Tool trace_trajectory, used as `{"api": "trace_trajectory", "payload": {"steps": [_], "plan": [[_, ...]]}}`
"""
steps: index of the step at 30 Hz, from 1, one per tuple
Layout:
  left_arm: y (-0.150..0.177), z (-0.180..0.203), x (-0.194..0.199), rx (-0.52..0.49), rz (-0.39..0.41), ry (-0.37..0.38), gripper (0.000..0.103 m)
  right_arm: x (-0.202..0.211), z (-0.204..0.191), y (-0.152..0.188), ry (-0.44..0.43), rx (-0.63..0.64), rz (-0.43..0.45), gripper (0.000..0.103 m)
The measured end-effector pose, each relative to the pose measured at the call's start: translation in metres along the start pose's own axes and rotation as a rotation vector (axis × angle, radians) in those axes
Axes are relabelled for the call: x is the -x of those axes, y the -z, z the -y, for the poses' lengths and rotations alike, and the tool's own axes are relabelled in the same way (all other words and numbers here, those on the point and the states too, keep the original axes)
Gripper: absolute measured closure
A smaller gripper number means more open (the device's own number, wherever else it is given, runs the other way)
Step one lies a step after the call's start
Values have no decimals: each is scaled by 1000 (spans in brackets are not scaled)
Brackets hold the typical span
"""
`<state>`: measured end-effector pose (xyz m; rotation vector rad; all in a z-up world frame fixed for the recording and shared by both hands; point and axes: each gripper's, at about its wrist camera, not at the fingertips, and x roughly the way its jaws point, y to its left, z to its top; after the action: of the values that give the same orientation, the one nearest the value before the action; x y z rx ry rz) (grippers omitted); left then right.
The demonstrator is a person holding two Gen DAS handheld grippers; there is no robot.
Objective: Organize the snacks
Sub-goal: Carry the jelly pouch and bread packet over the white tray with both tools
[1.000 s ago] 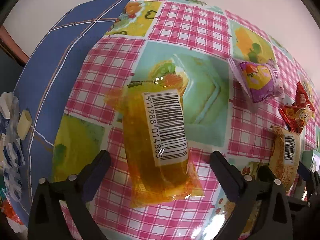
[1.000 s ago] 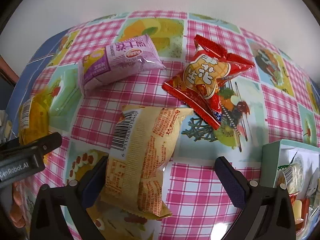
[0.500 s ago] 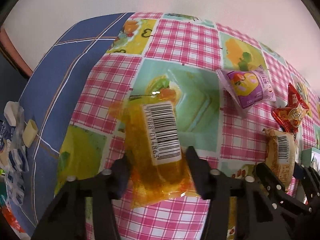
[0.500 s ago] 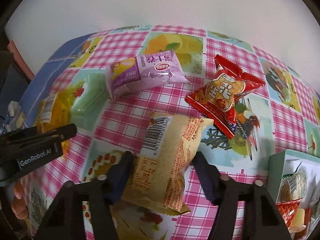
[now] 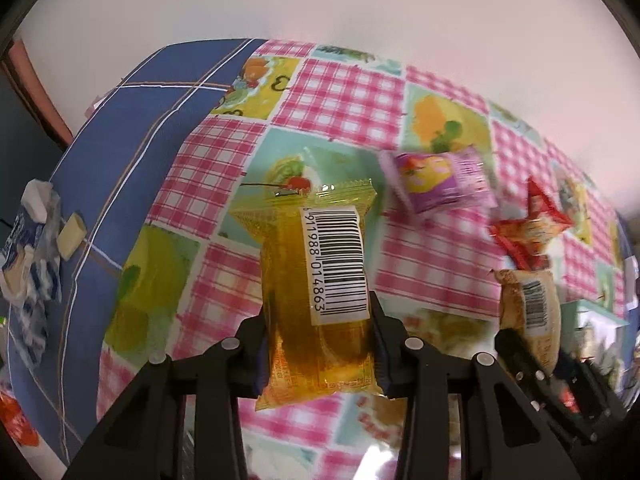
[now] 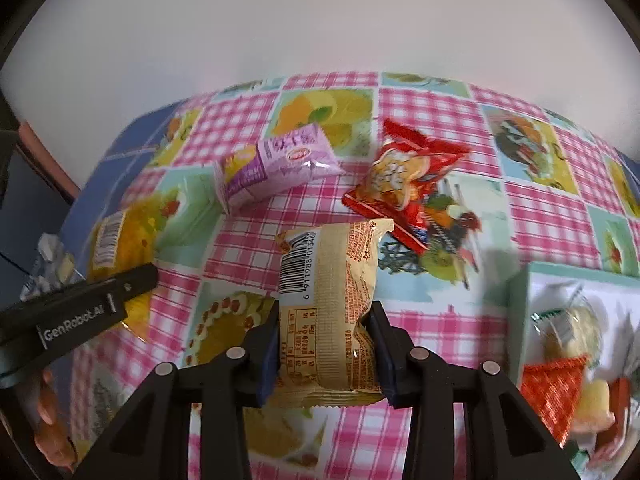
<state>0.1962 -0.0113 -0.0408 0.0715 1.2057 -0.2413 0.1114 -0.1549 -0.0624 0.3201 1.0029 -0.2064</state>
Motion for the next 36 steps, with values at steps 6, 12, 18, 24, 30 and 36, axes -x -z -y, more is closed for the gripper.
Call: {"api": "trace_trajectory", "payload": {"steps": [6, 12, 18, 24, 30, 36], "plan": [[6, 31, 39, 3, 17, 59, 61, 50, 22, 6, -13, -88, 60, 61], [19, 77, 63, -12, 28, 107, 61, 89, 63, 15, 7, -199, 102, 61], [40, 134, 70, -70, 8, 144, 61, 118, 132, 29, 67, -355, 111, 61], [61, 191, 72, -144, -13, 187, 61, 143, 197, 36, 126, -485, 137, 61], [80, 239, 61, -203, -33, 229, 61, 158, 253, 51, 203, -564, 165, 61], [96, 275, 46, -269, -46, 240, 61, 164, 297, 62, 308, -573, 177, 61]]}}
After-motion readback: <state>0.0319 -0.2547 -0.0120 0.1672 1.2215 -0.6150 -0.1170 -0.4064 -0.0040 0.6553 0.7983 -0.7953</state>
